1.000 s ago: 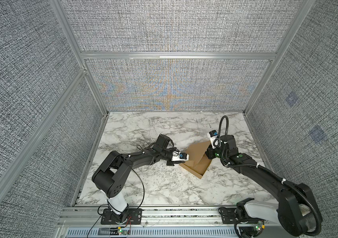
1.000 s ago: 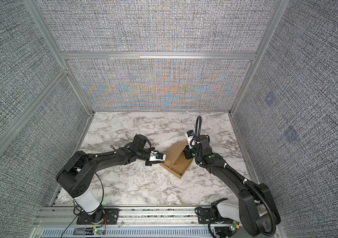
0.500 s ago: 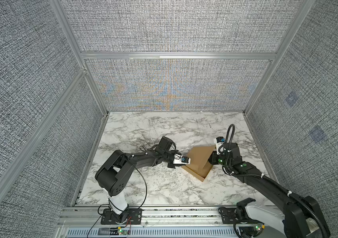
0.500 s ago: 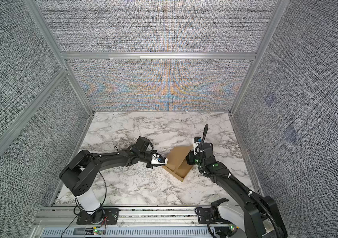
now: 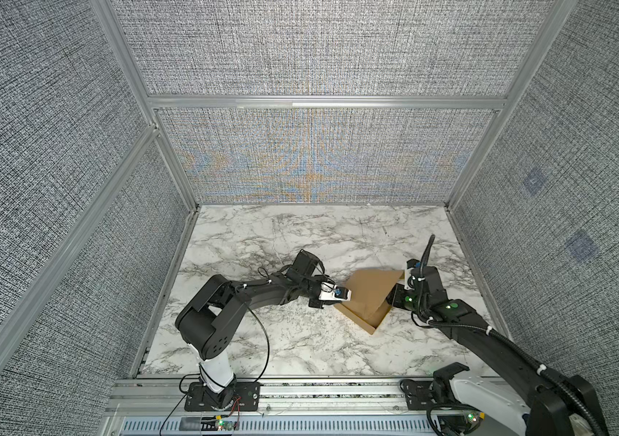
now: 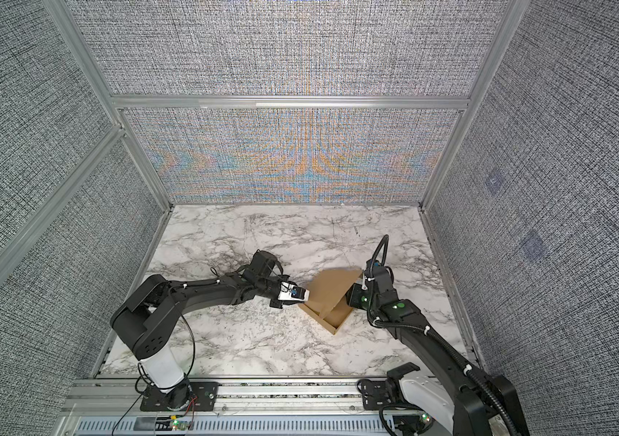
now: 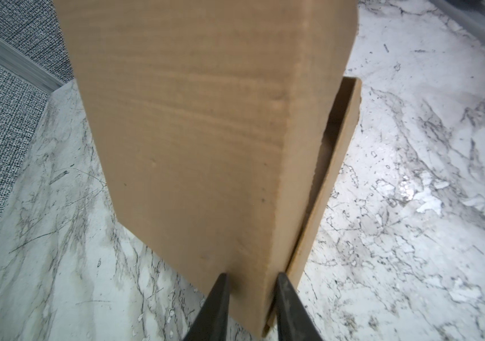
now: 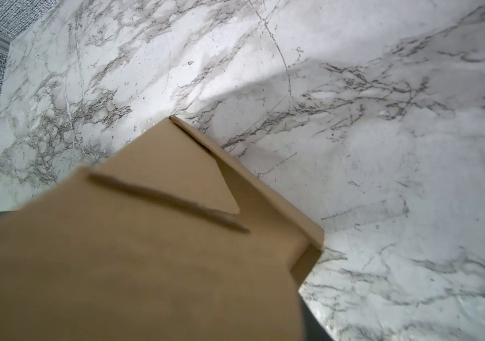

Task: Assemble paper box
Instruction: Fold the lid at the center of the table, then close the paper box at the center of the table.

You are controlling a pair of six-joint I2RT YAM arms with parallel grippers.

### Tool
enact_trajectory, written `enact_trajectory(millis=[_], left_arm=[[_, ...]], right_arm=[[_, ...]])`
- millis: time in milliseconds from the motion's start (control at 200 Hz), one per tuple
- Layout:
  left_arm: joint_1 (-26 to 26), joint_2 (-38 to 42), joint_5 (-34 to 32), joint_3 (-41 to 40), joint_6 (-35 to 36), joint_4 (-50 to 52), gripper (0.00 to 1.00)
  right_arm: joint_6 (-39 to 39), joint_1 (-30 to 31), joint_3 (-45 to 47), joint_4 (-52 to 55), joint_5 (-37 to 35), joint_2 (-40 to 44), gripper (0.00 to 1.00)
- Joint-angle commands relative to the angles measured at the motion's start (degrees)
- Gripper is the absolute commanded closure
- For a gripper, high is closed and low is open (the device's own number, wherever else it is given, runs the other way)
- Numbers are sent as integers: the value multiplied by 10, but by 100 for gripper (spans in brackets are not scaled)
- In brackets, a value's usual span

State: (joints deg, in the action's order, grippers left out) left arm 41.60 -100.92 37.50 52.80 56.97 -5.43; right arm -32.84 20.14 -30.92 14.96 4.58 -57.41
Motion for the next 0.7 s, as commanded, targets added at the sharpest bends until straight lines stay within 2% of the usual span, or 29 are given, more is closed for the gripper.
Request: enact_trajectory(millis=[0, 125, 405, 555, 695], left_arm=[[2, -3, -2, 5, -5, 7, 70], [2, -6, -5, 2, -3, 1, 70], [6, -4, -4, 1, -4, 4, 70], [8, 1, 4, 17, -2, 41, 70], [9, 21, 6, 36, -10, 110, 69]], right_arm=[[-38, 0, 5, 32, -17, 22, 58], [-50, 0, 17, 44, -6, 57, 58], [-126, 1, 28, 171, -23, 139, 60], [-183, 1, 20, 273, -52, 167, 67], [-200, 0, -8, 352, -64, 166, 69]])
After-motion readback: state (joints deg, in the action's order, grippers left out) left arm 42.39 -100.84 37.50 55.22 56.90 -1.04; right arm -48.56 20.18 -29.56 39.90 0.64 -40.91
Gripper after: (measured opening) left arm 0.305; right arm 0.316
